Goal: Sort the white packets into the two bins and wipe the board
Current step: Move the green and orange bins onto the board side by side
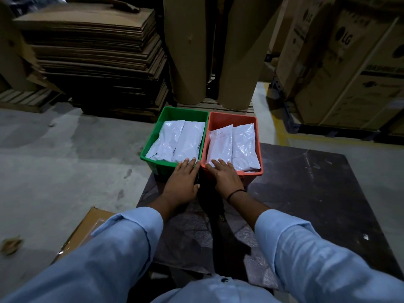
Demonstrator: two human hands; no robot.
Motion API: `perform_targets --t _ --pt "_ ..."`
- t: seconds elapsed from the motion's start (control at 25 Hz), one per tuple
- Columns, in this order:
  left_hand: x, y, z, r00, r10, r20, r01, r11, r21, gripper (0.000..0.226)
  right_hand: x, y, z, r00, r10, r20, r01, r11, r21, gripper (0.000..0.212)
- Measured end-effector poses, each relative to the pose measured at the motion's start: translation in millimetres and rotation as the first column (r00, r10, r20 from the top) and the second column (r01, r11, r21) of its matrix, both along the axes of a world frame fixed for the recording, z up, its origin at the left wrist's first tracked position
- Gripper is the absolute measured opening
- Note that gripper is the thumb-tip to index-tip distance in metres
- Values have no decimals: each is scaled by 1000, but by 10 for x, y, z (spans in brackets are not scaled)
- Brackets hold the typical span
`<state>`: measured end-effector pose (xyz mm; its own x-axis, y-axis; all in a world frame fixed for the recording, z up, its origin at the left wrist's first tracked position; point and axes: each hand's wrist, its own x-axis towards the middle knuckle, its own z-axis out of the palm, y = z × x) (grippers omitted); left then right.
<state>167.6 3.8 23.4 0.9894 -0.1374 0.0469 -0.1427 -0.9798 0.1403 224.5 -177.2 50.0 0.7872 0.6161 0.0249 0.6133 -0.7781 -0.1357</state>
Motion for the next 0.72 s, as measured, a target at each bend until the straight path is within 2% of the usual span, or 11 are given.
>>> perform_targets --t 0.36,0.52,0.6,0.72 --pt "15 41 21 1000 -15 -19 15 1000 4 85 -9 9 -13 1000 -19 -12 19 1000 -2 60" --pt "14 10 38 999 -10 -38 11 1000 28 86 -19 -32 -38 999 -37 -3 37 999 -6 66" --pt "7 -31 38 999 -29 -28 30 999 38 86 -49 -118 -80 994 -106 38 105 994 30 65" --pt "3 -80 30 998 -69 -15 69 996 54 85 -56 -335 -168 947 -316 52 309 945 111 64"
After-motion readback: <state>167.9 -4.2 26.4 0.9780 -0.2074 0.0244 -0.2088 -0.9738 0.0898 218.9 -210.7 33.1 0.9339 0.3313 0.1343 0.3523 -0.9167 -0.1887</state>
